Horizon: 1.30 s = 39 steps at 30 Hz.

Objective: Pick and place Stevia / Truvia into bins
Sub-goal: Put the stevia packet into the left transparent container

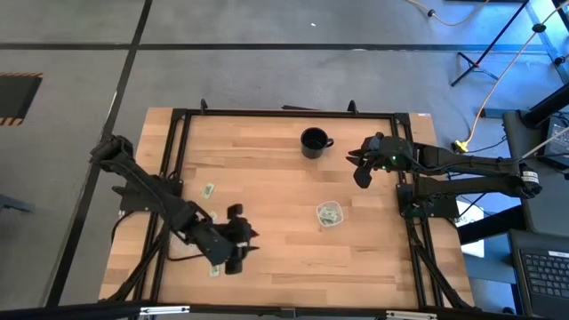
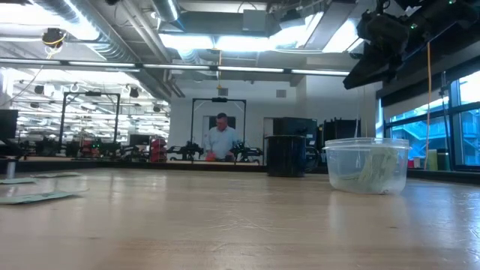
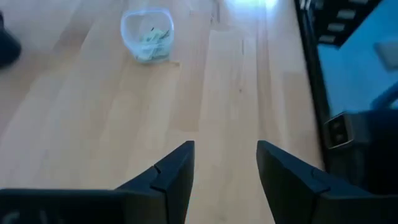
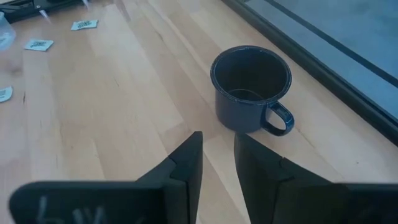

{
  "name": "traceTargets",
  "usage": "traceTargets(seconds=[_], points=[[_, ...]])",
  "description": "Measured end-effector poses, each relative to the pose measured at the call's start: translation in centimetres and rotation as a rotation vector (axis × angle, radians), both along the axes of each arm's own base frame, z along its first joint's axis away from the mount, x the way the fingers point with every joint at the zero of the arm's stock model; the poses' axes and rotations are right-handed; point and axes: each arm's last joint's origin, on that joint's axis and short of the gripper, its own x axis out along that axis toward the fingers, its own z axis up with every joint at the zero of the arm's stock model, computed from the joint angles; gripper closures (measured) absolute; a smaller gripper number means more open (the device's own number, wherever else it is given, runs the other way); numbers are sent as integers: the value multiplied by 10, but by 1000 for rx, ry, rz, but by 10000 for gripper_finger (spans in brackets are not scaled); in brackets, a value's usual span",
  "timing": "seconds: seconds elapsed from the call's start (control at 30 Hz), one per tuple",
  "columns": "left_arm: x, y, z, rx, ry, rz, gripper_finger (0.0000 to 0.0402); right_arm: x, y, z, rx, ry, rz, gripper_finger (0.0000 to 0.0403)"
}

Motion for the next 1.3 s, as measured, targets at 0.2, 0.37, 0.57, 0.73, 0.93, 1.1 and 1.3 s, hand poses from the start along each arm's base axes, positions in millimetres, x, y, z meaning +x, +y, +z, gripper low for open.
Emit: traceTargets(seconds=[0.2, 0.37, 0.57, 0.73, 0.93, 1.1, 1.3], points=[[23, -12, -17, 71, 90, -37, 243, 0, 0, -1, -19, 18, 15, 308], [47, -33, -19, 71, 257, -32, 248, 0, 0, -1, -34, 25, 26, 308], [50, -55, -39, 71, 594, 171, 249, 0, 0, 0, -47, 24, 35, 308], [48, -75, -72, -30, 755, 351, 249, 0, 0, 0, -74, 37, 54, 308], [44, -90, -105, -204, 979, 561, 249, 0, 0, 0, -74, 37, 54, 308], [38, -98, -112, -232, 1028, 617, 249, 0, 0, 0, -73, 37, 53, 308], [30, -99, -111, -190, 1054, 672, 249, 1, 0, 1, -74, 26, 52, 308]])
